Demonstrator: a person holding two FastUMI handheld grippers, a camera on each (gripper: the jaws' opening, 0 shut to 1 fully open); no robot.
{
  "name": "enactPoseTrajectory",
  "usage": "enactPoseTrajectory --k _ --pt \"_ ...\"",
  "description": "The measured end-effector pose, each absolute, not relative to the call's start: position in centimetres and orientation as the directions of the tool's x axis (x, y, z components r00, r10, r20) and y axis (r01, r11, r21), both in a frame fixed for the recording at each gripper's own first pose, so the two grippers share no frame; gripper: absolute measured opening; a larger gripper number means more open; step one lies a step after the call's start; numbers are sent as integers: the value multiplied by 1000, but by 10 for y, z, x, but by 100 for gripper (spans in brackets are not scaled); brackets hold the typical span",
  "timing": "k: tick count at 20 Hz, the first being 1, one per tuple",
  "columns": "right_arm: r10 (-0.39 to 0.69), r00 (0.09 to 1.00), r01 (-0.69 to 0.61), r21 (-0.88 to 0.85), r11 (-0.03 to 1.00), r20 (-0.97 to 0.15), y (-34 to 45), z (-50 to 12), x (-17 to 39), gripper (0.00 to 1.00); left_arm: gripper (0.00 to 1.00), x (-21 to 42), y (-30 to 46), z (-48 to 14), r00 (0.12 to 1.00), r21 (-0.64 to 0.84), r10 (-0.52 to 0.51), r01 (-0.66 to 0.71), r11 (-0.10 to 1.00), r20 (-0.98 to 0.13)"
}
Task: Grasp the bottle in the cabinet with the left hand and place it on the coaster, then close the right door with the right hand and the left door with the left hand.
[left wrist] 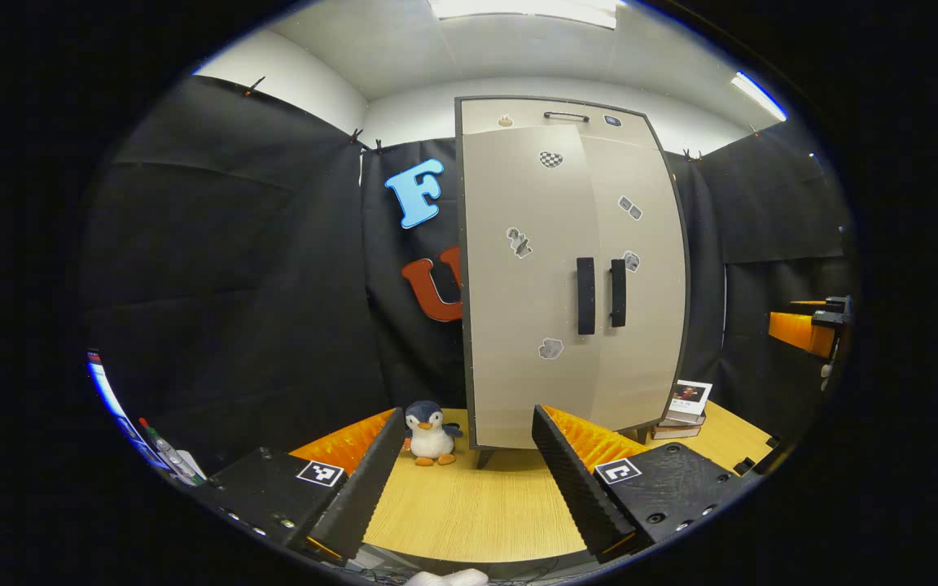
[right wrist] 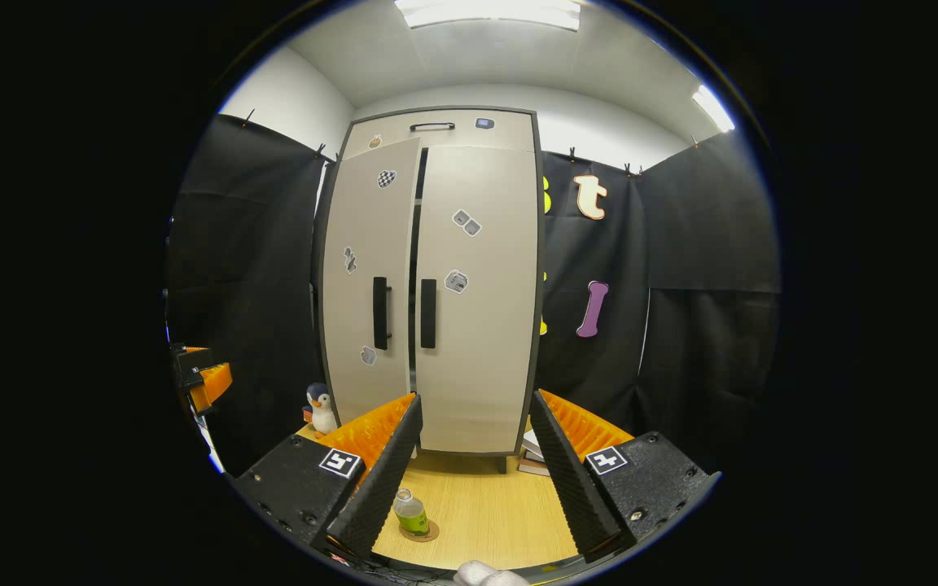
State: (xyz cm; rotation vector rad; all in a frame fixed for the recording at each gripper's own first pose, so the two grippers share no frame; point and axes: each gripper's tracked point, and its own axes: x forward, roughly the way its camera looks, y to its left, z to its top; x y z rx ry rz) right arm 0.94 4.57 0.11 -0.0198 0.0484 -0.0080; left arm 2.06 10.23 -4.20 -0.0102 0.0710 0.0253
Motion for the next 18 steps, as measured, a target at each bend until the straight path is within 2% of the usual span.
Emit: enactPoseTrajectory --k 8,18 --pt "-21 998 19 -43 999 -64 48 -4 8 83 96 25 93 -44 997 6 -13 14 1000 -80" --pt "6 997 -9 -42 999 -75 49 -7 20 83 96 31 95 -46 997 -5 23 -23 1000 -79"
